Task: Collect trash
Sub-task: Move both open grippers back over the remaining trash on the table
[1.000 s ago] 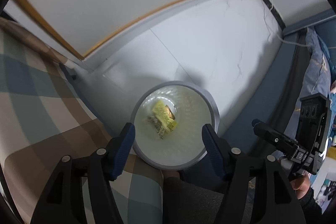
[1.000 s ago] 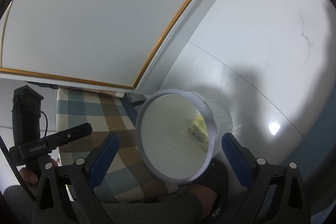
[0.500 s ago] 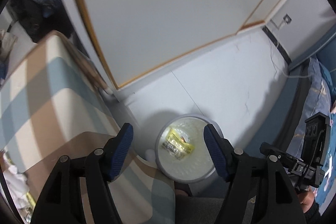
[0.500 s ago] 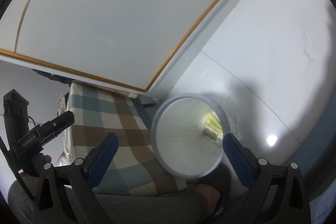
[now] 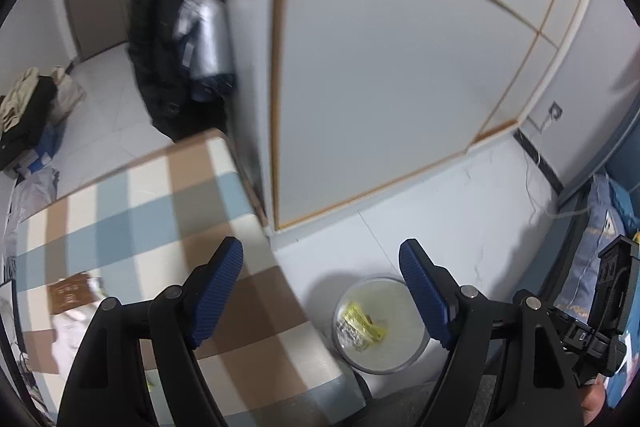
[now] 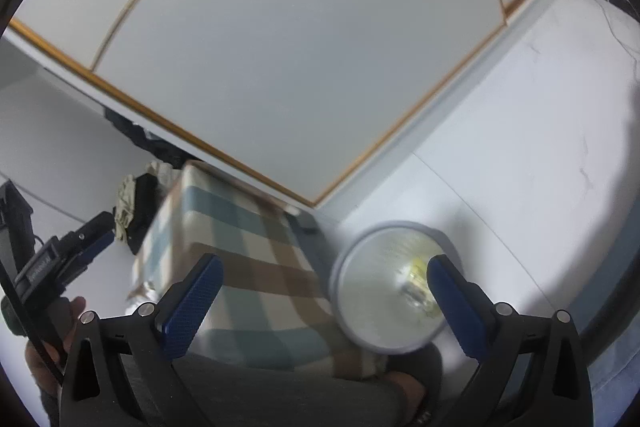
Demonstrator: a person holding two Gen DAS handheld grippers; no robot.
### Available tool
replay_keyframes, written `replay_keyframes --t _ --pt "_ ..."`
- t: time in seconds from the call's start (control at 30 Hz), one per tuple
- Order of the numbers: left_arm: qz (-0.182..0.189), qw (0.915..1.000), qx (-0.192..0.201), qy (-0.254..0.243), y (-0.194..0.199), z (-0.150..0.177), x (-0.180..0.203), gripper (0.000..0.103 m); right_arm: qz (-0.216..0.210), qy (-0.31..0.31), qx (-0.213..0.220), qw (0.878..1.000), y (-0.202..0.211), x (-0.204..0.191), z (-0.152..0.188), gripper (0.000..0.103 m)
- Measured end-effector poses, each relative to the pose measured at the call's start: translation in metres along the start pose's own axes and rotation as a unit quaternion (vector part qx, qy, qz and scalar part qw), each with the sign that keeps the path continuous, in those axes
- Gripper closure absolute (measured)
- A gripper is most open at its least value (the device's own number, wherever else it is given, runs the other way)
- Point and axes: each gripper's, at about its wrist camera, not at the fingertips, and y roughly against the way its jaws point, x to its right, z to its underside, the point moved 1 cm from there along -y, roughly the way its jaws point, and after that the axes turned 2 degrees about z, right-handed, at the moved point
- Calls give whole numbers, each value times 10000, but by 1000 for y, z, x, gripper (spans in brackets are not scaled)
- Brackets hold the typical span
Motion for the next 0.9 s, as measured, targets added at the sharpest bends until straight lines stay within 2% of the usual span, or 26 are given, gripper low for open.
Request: replay_keyframes --t 0.13,0.33,0.5,0.6,0.9 --pt "-147 9990 376 207 30 -2 -21 16 -110 265 193 9994 14 -34 -2 0" --pt "-345 9950 797 498 70 0 -57 13 -302 661 561 9958 34 -88 -4 0" --pt "-457 9903 1125 669 103 9 -87 11 -585 930 674 9917 42 -139 2 0" --pt "-586 9865 1313 782 120 16 -103 5 -756 1121 716 9882 43 -168 6 0" --pt "-1077 9734 1615 1217 146 36 -166 4 -951 1974 850 9720 23 -261 33 0"
